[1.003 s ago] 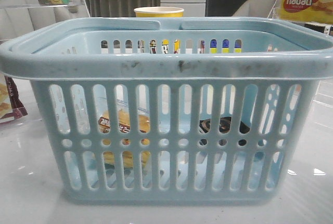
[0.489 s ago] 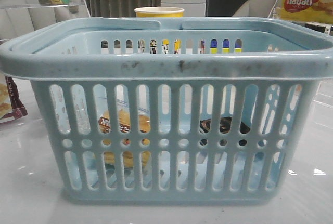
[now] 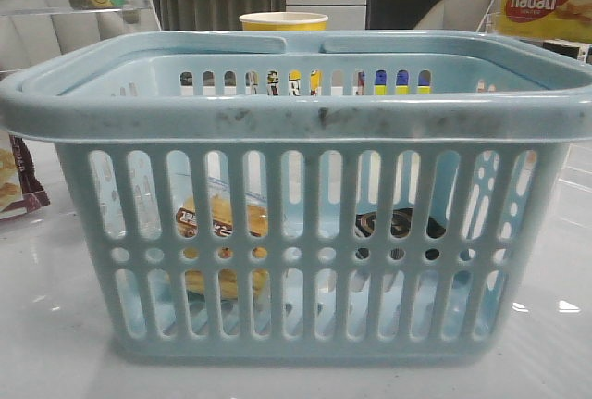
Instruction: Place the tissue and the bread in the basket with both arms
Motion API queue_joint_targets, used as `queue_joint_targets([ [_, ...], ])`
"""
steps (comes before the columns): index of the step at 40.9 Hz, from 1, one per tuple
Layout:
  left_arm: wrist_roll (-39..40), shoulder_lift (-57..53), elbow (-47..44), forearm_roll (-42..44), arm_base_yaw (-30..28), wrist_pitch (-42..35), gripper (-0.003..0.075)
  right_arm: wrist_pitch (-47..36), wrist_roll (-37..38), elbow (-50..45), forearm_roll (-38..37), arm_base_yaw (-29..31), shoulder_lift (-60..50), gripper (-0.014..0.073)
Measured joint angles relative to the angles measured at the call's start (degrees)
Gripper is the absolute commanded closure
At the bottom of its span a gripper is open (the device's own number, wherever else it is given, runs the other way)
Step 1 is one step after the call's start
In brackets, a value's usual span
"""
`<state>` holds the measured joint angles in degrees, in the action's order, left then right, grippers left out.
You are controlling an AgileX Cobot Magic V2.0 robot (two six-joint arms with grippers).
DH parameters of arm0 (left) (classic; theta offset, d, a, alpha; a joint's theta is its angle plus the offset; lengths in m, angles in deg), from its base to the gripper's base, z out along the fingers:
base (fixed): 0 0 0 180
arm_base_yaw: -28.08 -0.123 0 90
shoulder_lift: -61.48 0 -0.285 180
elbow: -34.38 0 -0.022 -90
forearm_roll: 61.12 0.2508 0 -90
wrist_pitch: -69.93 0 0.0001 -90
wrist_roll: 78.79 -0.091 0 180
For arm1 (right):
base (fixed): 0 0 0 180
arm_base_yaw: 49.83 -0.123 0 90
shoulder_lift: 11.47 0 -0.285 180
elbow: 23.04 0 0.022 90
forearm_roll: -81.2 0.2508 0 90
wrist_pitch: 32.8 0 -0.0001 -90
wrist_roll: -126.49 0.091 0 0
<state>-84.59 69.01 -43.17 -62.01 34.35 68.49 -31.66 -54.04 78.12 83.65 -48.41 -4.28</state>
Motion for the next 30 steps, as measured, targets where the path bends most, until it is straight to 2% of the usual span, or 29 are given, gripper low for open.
queue_joint_targets([
  [30,0.00,0.00,0.00,0.00,0.00,0.00,0.0627,-2.07,1.60,0.00,-1.43,-0.01,0.00,0.0536],
])
